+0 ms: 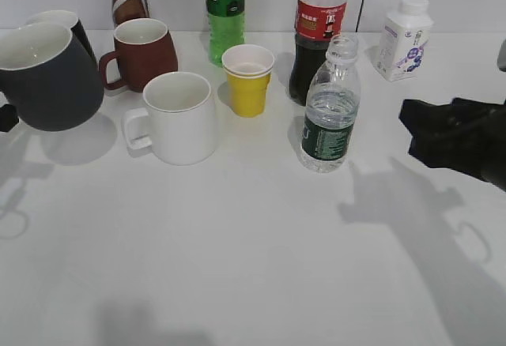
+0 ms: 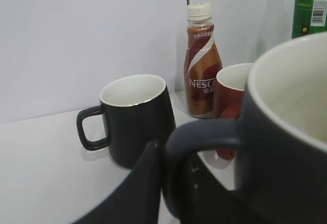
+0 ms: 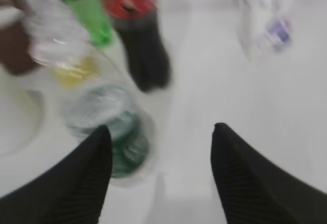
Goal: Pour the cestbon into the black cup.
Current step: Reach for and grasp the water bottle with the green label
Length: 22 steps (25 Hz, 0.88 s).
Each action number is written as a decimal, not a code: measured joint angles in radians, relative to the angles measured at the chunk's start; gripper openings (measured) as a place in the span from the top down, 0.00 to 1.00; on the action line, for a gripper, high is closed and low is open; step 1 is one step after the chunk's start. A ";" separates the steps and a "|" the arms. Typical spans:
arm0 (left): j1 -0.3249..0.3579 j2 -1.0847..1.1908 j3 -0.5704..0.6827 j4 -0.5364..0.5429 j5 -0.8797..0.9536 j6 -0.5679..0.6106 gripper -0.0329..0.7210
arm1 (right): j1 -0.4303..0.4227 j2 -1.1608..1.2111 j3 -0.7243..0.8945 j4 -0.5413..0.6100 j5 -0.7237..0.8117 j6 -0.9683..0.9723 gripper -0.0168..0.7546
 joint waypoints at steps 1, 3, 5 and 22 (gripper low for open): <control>0.000 0.000 0.000 0.000 0.000 0.000 0.89 | 0.000 0.003 0.015 -0.105 -0.040 0.070 0.38; 0.000 0.000 0.000 0.003 0.000 0.000 0.89 | 0.002 0.024 0.024 -0.281 -0.079 0.135 0.38; 0.000 0.000 0.000 0.007 0.000 0.000 0.89 | 0.004 0.070 0.025 -0.406 -0.123 0.160 0.37; 0.000 -0.079 0.003 0.105 0.065 0.001 0.89 | 0.004 0.594 -0.288 -0.384 -0.249 0.224 0.37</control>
